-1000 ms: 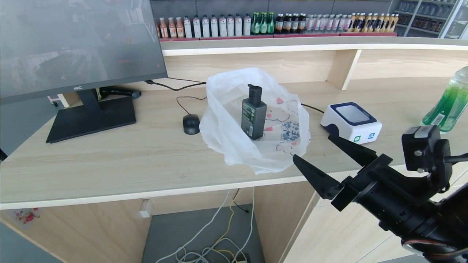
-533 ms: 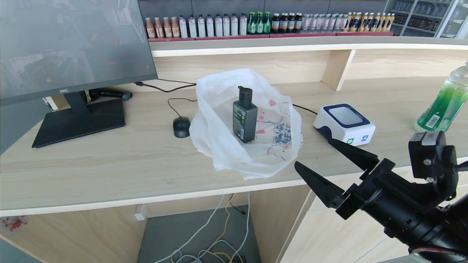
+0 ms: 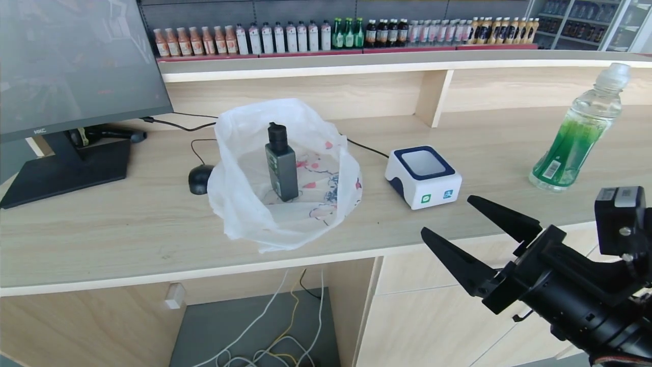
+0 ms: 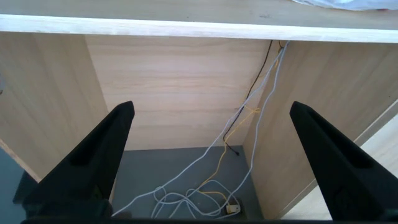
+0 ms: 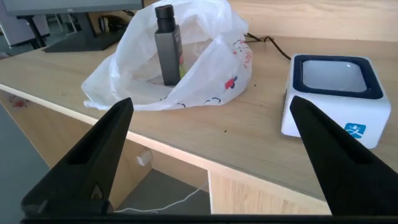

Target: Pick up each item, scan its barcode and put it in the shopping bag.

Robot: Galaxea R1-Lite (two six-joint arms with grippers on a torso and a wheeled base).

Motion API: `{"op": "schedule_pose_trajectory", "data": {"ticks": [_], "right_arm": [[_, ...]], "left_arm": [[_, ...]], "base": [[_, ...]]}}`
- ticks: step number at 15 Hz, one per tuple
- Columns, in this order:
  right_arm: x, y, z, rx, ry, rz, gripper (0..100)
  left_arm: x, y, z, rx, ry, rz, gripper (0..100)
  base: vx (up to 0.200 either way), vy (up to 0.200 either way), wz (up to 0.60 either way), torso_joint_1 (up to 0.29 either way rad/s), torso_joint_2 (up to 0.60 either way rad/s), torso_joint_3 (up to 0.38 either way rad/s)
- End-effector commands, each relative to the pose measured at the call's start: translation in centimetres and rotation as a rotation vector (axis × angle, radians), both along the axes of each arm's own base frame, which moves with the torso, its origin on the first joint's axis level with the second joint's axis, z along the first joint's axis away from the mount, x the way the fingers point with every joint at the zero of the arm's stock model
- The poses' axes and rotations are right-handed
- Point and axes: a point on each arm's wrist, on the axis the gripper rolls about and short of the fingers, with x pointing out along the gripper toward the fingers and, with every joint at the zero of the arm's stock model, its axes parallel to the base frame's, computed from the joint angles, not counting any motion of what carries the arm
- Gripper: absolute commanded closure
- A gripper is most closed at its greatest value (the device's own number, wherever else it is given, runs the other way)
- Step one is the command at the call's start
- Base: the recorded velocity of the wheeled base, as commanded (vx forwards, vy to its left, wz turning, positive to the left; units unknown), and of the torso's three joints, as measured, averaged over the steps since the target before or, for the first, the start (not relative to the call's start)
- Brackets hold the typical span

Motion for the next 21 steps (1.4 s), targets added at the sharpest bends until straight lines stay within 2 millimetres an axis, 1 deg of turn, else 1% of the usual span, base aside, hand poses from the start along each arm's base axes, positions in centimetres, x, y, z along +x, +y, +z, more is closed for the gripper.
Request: {"op": "schedule_pose_trajectory", "data": {"ticks": [1,5,8,10,13,14,21], "right_arm": [[-0.4,-0.2,0.3,0.007,-0.011,0.001,0],[-1.0,-0.8,0.4,0.01,-0.024,-0.002,0],[-1.7,-1.4,-0.5,-0.009,0.009,-0.001,0],[-1.5,-1.3,-0.1,0.004,-0.002,-0.002,0],[-1.6,-1.2,-0.4,-0.007,0.007,0.004,0],[-1.5,-1.1,-0.1,0.0,-0.003,0.004,0],[-1.4,-1.1,-0.3,-0.006,0.006,-0.001,0]], "left_arm": [[0.0,0.0,0.0,-0.001,-0.001,0.0,0],[0.0,0.0,0.0,-0.001,-0.001,0.0,0],[0.0,0.0,0.0,-0.001,-0.001,0.0,0],[0.0,0.0,0.0,-0.001,-0.001,0.0,0],[0.0,0.0,0.0,-0.001,-0.001,0.0,0],[0.0,0.0,0.0,-0.001,-0.001,0.0,0],[0.0,0.0,0.0,-0.001,-0.001,0.002,0]], "base": [[0.0,-0.2,0.0,0.002,0.0,0.002],[0.0,-0.2,0.0,0.004,0.0,0.0],[0.0,-0.2,0.0,0.001,0.0,0.002],[0.0,-0.2,0.0,0.005,0.0,0.0],[0.0,-0.2,0.0,0.001,0.0,0.005],[0.0,-0.2,0.6,0.007,0.0,0.002],[0.0,-0.2,0.0,0.001,0.0,0.002]]}}
